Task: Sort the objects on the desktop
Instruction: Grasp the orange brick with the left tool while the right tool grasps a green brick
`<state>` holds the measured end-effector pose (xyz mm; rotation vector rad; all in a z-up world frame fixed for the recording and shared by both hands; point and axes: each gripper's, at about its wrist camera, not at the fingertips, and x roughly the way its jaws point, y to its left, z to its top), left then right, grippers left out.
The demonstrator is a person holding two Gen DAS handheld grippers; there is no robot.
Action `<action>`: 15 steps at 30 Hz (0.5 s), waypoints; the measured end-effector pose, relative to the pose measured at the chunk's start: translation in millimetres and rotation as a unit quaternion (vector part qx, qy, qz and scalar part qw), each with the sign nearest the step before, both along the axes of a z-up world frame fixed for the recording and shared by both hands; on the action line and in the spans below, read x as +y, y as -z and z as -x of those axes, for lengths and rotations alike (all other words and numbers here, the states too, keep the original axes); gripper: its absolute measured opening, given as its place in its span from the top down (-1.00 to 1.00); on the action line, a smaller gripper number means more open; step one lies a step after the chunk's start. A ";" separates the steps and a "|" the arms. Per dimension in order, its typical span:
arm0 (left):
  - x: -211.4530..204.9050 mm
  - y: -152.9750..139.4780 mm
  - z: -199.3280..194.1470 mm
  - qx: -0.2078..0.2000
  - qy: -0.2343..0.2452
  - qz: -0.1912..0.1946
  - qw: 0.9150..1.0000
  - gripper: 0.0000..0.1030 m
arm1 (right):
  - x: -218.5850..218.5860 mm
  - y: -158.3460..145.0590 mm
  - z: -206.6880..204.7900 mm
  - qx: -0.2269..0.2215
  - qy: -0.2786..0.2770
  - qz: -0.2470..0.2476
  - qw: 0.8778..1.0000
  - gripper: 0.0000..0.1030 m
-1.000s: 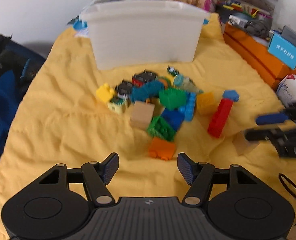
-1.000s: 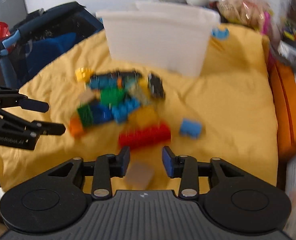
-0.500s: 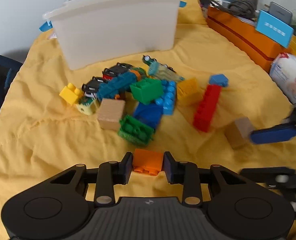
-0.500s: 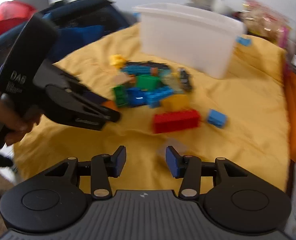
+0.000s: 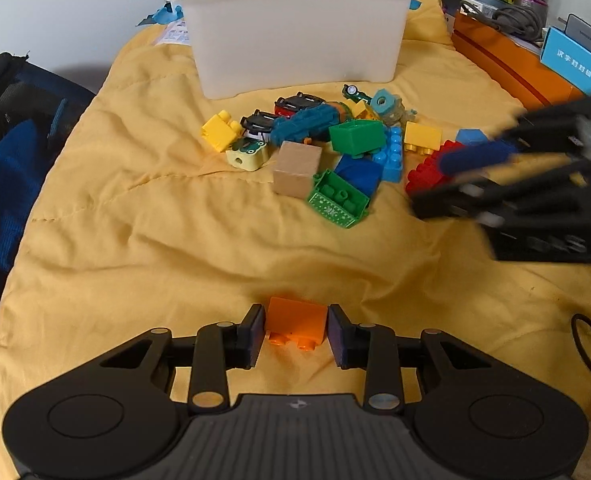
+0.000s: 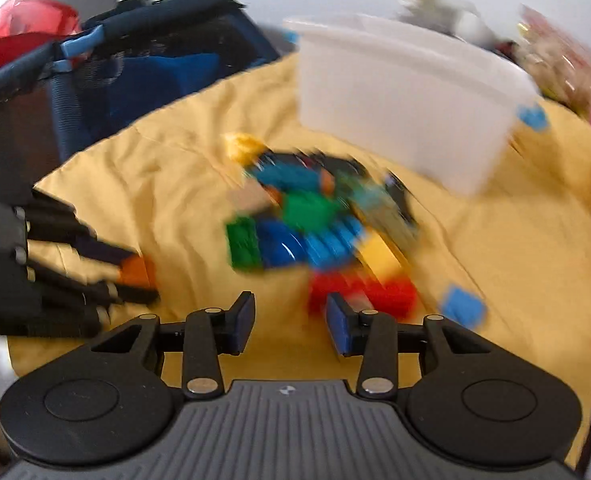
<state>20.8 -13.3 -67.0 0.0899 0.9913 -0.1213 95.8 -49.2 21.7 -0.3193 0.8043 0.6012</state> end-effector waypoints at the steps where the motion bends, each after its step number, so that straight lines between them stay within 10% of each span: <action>1: 0.9 -1.3 1.9 -0.002 0.003 -0.003 1.000 0.25 | 8.5 -0.4 -1.7 -0.006 -0.015 -0.002 1.000 0.17; 10: 4.2 -6.1 12.8 -0.010 0.018 0.003 1.000 0.17 | 53.8 34.0 -10.4 -0.024 -0.058 0.069 0.996 0.53; 15: 2.9 -3.4 16.2 -0.009 0.030 0.002 0.999 0.17 | 25.5 10.2 6.5 0.025 -0.046 0.020 0.998 0.54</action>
